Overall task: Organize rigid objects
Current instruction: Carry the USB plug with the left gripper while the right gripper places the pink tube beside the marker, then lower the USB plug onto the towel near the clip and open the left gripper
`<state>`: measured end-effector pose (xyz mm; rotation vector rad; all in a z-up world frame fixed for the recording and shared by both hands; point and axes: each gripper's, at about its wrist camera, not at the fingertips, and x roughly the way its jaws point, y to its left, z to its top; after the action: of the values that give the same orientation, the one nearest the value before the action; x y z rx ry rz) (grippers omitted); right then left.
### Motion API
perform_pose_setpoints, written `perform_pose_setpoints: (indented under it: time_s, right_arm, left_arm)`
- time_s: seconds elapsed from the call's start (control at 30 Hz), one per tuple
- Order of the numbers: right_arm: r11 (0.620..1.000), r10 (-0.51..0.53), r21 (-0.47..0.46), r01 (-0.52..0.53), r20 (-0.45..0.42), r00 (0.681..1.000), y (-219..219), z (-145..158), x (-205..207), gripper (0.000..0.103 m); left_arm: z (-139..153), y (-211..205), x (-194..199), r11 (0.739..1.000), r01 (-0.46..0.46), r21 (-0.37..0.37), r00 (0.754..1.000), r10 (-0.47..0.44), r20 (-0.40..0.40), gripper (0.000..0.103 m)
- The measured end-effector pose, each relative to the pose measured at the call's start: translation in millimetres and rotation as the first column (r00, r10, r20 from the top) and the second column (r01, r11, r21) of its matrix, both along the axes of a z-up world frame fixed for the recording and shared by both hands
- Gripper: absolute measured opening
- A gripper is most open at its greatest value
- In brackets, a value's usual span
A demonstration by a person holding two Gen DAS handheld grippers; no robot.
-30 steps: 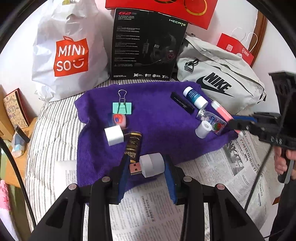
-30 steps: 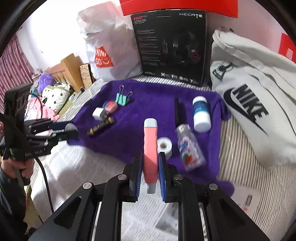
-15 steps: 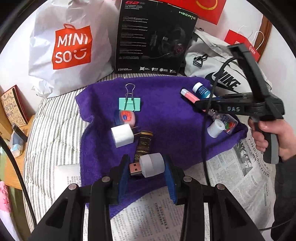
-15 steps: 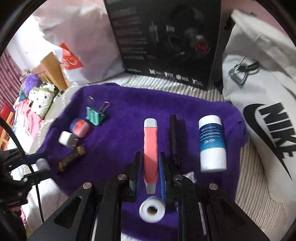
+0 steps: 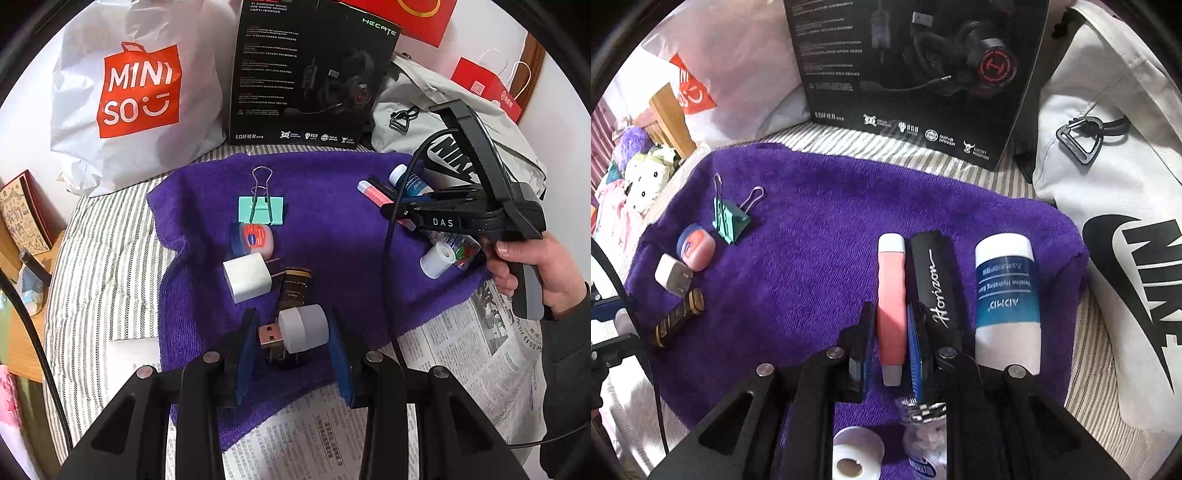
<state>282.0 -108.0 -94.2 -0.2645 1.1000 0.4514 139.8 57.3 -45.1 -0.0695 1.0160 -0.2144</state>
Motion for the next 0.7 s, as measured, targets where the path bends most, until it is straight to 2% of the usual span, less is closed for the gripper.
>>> perform_pose_setpoints:
  time_s: [0.27, 0.33, 0.4, 0.6, 0.7]
  right_arm:
    - [0.999, 0.033, -0.01, -0.033, 0.028, 0.999, 1.8, -0.5, -3.3, 0.018]
    - [0.999, 0.036, -0.007, -0.036, 0.019, 0.999, 0.2, 0.5, -4.8, 0.022]
    - [0.999, 0.039, 0.009, -0.039, -0.008, 0.999, -3.4, 2.9, -7.1, 0.032]
    - [0.998, 0.056, 0.006, -0.056, 0.02, 0.998, -11.4, 22.2, -23.2, 0.04]
    - [0.998, 0.053, 0.016, -0.054, 0.034, 0.998, -16.8, 31.0, -29.5, 0.04]
  left_arm:
    - [1.2, -3.7, 9.5, 1.0, 0.002, 0.001, 1.0, -0.002, -0.007, 0.035]
    - [1.8, -4.6, 11.8, 1.0, 0.001, 0.004, 1.0, -0.001, -0.006, 0.035]
    - [1.7, -5.2, 12.9, 1.0, 0.002, 0.003, 1.0, -0.002, -0.005, 0.035]
    - [0.2, -12.1, 21.4, 1.0, 0.013, 0.002, 1.0, -0.013, -0.014, 0.035]
    - [-0.9, -16.2, 26.1, 1.0, 0.015, 0.004, 1.0, -0.015, -0.01, 0.035]
